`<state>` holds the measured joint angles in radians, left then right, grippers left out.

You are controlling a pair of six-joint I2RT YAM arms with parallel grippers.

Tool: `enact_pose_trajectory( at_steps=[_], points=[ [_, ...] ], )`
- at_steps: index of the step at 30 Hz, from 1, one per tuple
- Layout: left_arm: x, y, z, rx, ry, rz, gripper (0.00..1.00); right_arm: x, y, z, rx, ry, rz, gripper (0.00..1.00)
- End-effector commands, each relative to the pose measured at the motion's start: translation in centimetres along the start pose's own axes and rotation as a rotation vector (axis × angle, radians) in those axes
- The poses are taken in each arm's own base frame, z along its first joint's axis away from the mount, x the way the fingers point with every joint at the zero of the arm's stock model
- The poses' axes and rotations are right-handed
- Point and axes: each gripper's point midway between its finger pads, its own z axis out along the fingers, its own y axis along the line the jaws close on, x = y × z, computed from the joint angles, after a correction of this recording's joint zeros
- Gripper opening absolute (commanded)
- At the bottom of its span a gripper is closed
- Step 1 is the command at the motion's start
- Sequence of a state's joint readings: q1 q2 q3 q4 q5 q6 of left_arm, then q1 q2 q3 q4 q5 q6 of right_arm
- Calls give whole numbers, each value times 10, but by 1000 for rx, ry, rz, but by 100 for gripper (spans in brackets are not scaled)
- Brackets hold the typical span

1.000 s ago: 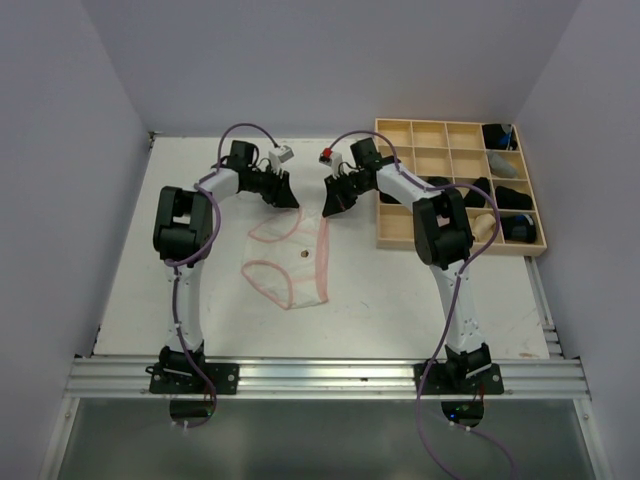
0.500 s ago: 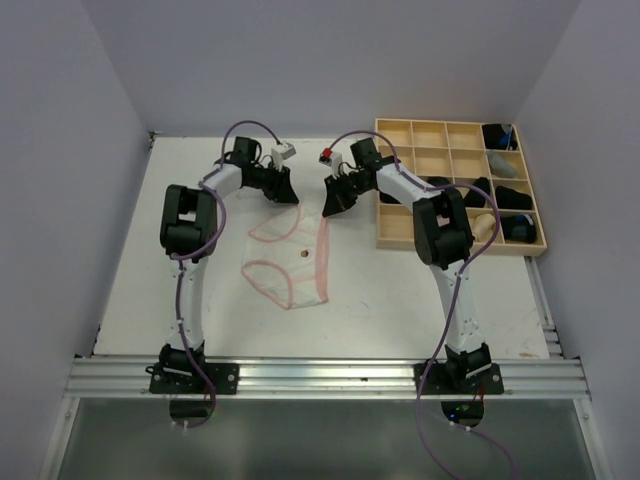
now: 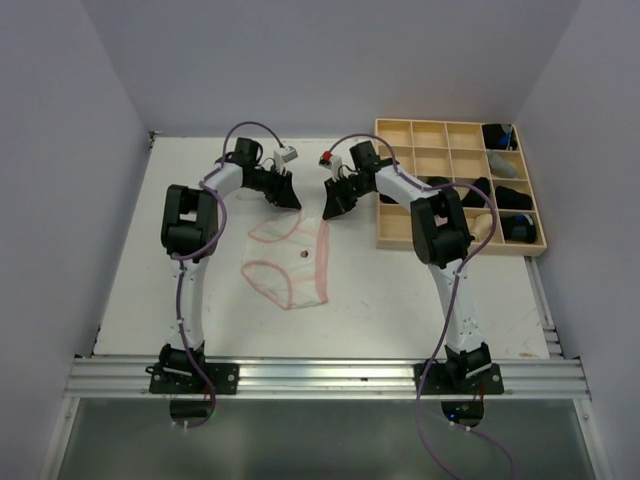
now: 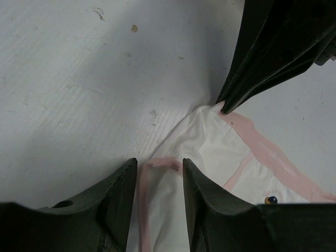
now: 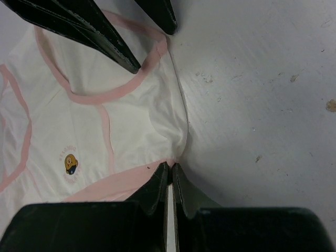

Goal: Roll the underwear
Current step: Fold the underwear

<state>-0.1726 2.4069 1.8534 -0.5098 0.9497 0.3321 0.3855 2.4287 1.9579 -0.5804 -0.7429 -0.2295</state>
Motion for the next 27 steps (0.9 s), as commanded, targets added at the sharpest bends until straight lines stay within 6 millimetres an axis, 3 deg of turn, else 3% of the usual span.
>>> enact_pose_trajectory(
  at_steps=[1,4,8,11,16,20,27],
  points=[
    [25,-2,9,33,51,-68,45,-14,0,-5,3,-25,-32,0],
    [27,-2,12,43,49,-79,41,-14,1,-5,3,-24,-35,0],
    [28,0,11,28,55,-82,14,-16,0,-6,5,-29,-30,0],
    [22,2,7,-1,38,-79,0,-20,0,-9,7,-40,-28,0],
    [-21,9,-15,-67,-64,-21,0,-38,3,-18,21,-77,-52,0],
    [-42,11,-36,-96,-101,28,0,-57,11,-34,25,-118,-83,0],
    [-44,-41,-66,-74,-121,159,0,-66,48,-59,-39,-167,-119,0]
  ],
)
